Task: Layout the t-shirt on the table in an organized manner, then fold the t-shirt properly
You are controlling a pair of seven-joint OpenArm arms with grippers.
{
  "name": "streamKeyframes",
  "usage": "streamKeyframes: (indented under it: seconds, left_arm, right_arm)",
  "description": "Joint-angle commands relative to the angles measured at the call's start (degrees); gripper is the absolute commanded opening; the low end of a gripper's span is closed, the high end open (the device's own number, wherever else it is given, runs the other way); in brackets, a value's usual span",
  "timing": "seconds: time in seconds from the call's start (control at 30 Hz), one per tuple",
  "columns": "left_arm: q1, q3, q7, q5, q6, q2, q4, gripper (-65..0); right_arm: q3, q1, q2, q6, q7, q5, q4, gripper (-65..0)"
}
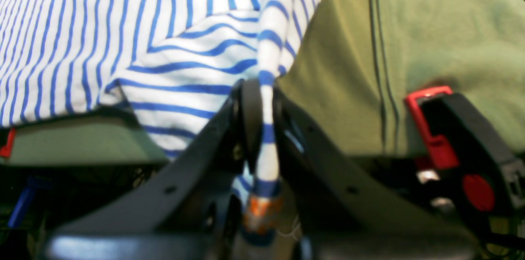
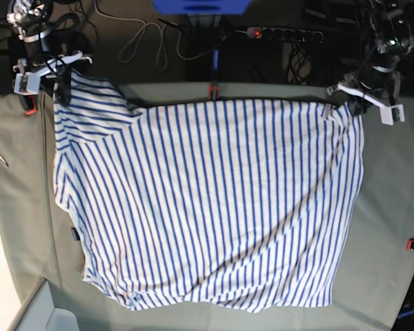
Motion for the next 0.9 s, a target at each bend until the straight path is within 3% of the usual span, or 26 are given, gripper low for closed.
streamKeyframes:
  seconds: [0.0,0.23,0.87]
  left_arm:
    - [0.2,-0.4,-1.1,-0.4,-0.3,-0.7,1.3,-64.8]
    - [-1.2,-3.6,-1.1,-0.7,-0.3,-0.7,2.0,-64.8]
    - [-7.6,-3.6,-1.0,-0.3,0.0,-2.2,1.2,-64.8]
  right_arm:
    - [0.5,-0.6,0.3,1.2,1.8,1.3,1.6,-65.0]
    - [2.7,1.1,0.7,1.2,1.8,3.7,2.6,-65.0]
    - [2.7,9.2,1.6,1.2,1.2,1.3,2.1,-65.0]
